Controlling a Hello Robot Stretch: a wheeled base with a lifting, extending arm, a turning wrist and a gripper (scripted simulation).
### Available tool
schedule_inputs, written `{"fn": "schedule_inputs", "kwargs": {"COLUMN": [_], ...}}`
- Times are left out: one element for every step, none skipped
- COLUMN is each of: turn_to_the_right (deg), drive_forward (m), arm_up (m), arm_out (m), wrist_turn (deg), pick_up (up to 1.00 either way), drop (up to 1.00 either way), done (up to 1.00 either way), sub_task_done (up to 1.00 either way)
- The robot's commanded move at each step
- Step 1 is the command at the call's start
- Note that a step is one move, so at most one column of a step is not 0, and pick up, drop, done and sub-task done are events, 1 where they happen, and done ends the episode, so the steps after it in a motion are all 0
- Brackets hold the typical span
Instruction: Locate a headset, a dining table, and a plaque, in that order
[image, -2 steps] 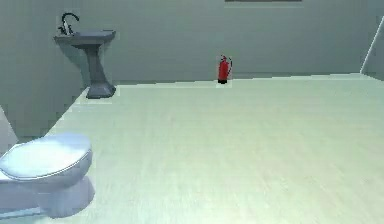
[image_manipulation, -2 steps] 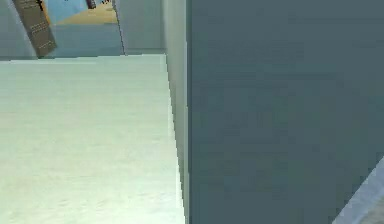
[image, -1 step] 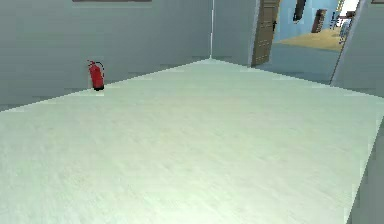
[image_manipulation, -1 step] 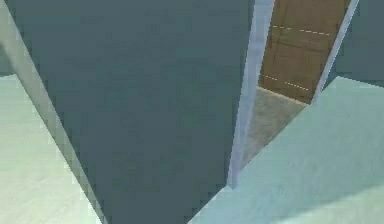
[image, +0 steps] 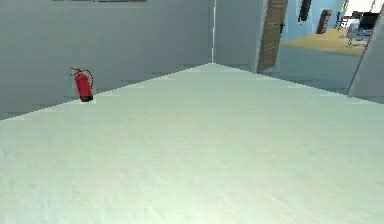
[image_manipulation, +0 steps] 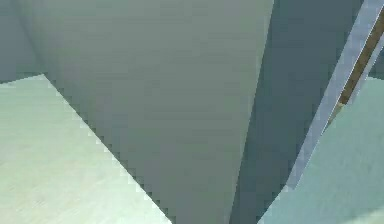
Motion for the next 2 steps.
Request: {"fn": "schedule_inputs", "kwargs": {"turn_to_the_right": [30.0, 0.0], "drive_forward": [0.0, 1.0], "arm_up": [0.0, 0.0], "arm_out": [0.0, 0.0], "wrist_turn": [0.0, 0.0], "pick_up": [0.0, 0.0], "drop": [0.0, 0.0], "done": [0.0, 0.0], "sub_task_done": [0.0, 0.0]}}
